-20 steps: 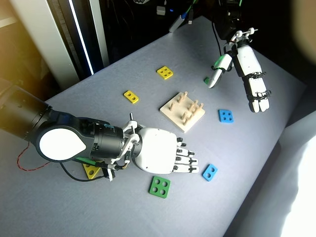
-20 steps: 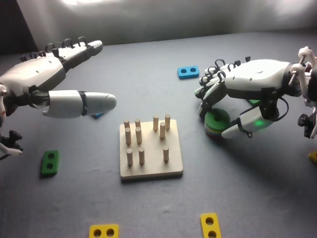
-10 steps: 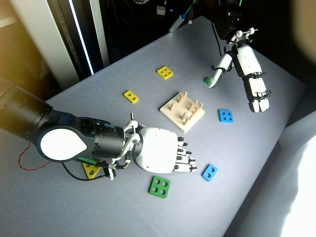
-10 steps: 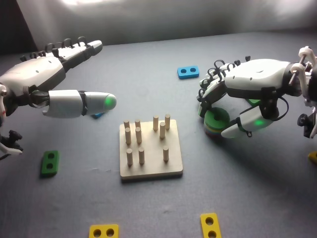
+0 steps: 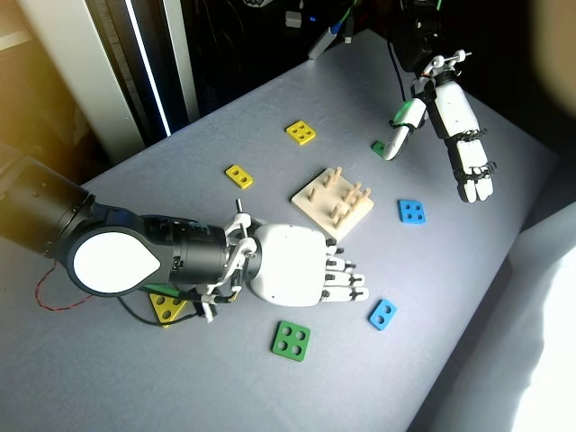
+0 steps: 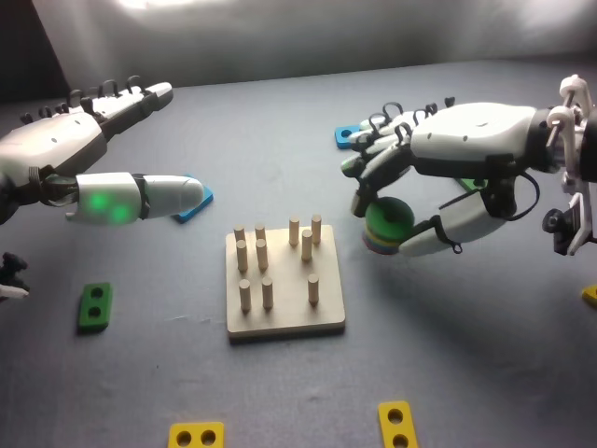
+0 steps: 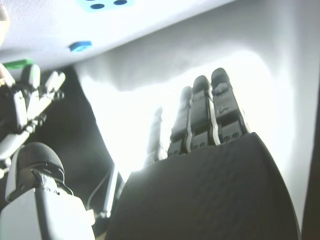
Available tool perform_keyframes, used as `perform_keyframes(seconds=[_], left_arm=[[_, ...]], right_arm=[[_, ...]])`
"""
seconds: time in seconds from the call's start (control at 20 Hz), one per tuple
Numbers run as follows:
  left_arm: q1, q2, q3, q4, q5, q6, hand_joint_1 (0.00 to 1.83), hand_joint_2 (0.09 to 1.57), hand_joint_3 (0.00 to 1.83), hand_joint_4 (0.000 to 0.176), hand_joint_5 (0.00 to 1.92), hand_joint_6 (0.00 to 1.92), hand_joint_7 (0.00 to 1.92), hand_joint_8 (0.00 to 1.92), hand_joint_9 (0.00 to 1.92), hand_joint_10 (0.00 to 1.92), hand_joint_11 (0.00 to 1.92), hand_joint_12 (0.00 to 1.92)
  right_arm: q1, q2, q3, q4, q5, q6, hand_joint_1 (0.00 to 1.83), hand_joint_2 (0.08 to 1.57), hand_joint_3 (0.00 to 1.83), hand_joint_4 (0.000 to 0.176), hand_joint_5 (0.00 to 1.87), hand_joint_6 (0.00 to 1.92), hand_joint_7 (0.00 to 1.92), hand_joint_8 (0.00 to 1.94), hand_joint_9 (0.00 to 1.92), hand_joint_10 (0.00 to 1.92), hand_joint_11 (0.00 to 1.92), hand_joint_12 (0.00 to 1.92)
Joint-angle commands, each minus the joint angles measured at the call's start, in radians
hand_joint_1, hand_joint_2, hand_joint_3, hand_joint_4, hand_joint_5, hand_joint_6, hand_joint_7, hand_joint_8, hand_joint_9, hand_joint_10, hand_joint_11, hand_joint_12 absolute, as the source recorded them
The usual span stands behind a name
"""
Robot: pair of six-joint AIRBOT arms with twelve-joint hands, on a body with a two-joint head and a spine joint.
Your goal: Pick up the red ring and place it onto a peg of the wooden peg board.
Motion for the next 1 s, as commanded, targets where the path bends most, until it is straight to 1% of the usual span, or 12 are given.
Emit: perform_keyframes(seconds=[0.0,0.1,0.15,0.2,0.25,0.35,0.5,0.55,0.65,0.75,0.85,0.95], left_arm=[[-0.005,0.007,0.006,0.001,-0.125,-0.005,0.27,0.91,0.00,0.160,0.00,0.00,0.00,0.00,0.00,0.00,0.00,0.00],[-0.001,0.006,0.007,-0.003,-0.125,-0.005,0.26,0.92,0.00,0.150,0.00,0.00,0.00,0.00,0.00,0.00,0.00,0.00],[0.001,0.006,0.008,-0.005,-0.125,-0.005,0.25,0.92,0.00,0.149,0.00,0.00,0.00,0.00,0.00,0.00,0.00,0.00],[0.001,0.006,0.008,-0.005,-0.125,-0.005,0.24,0.91,0.00,0.158,0.00,0.00,0.00,0.00,0.00,0.00,0.00,0.00],[0.003,0.006,0.009,-0.006,-0.124,-0.005,0.23,0.91,0.00,0.157,0.00,0.00,0.00,0.00,0.00,0.00,0.00,0.00],[0.004,0.006,0.009,-0.008,-0.124,-0.005,0.23,0.90,0.00,0.146,0.00,0.00,0.00,0.00,0.00,0.00,0.00,0.00],[0.005,0.006,0.011,-0.010,-0.124,-0.005,0.23,0.89,0.00,0.147,0.00,0.00,0.00,0.00,0.00,0.00,0.00,0.00],[0.004,0.006,0.013,-0.011,-0.124,-0.005,0.24,0.91,0.00,0.157,0.00,0.00,0.00,0.00,0.00,0.00,0.00,0.00],[0.004,0.006,0.015,-0.012,-0.124,-0.005,0.24,0.92,0.01,0.148,0.00,0.00,0.00,0.00,0.00,0.00,0.00,0.00],[0.000,0.005,0.017,-0.012,-0.124,-0.005,0.24,0.92,0.00,0.151,0.00,0.00,0.00,0.00,0.00,0.00,0.00,0.00],[-0.005,0.003,0.018,-0.012,-0.124,-0.005,0.21,0.92,0.00,0.144,0.00,0.00,0.00,0.00,0.00,0.00,0.00,0.00],[-0.008,0.002,0.019,-0.010,-0.124,-0.005,0.22,0.90,0.00,0.174,0.00,0.00,0.00,0.00,0.00,0.00,0.00,0.00]], right_arm=[[0.028,0.009,-0.015,0.025,0.107,0.010,1.01,1.21,0.00,0.012,0.80,1.28,0.34,0.01,0.08,0.00,0.01,0.01],[0.045,0.012,-0.036,-0.003,0.120,0.010,1.04,1.21,0.00,0.000,0.80,1.29,0.35,0.01,0.10,0.01,0.04,0.03],[0.051,0.012,-0.043,-0.015,0.124,0.010,1.03,1.20,0.01,0.000,0.81,1.27,0.37,0.00,0.14,0.00,0.01,0.21],[0.061,0.012,-0.054,-0.036,0.131,0.013,1.00,1.21,0.00,0.040,0.79,1.30,0.38,0.00,0.15,0.00,0.00,0.33],[0.073,0.012,-0.065,-0.064,0.138,0.026,1.00,1.21,0.00,0.036,0.80,1.29,0.40,0.00,0.16,0.00,0.00,0.39],[0.086,0.012,-0.077,-0.098,0.148,0.046,1.05,1.20,0.00,0.000,0.82,1.25,0.42,0.01,0.17,0.00,0.00,0.43],[0.109,0.012,-0.095,-0.145,0.165,0.067,1.07,1.18,0.00,0.000,0.85,1.20,0.43,0.00,0.17,0.00,0.00,0.48],[0.117,0.012,-0.100,-0.156,0.169,0.072,1.06,1.17,0.00,0.000,0.88,1.17,0.41,0.00,0.16,0.01,0.00,0.50],[0.126,0.011,-0.106,-0.177,0.177,0.085,1.11,1.15,0.00,0.000,0.92,1.10,0.43,0.01,0.18,0.01,0.00,0.46],[0.137,0.011,-0.115,-0.203,0.180,0.097,1.12,1.14,0.00,0.000,0.93,1.08,0.43,0.00,0.17,0.01,0.00,0.64],[0.140,0.009,-0.119,-0.215,0.181,0.101,1.13,1.14,0.00,0.000,0.93,1.09,0.45,0.01,0.17,0.00,0.00,0.39],[0.143,0.005,-0.119,-0.221,0.181,0.101,1.12,1.14,0.00,0.000,0.92,1.09,0.47,0.00,0.18,0.00,0.00,0.15]])
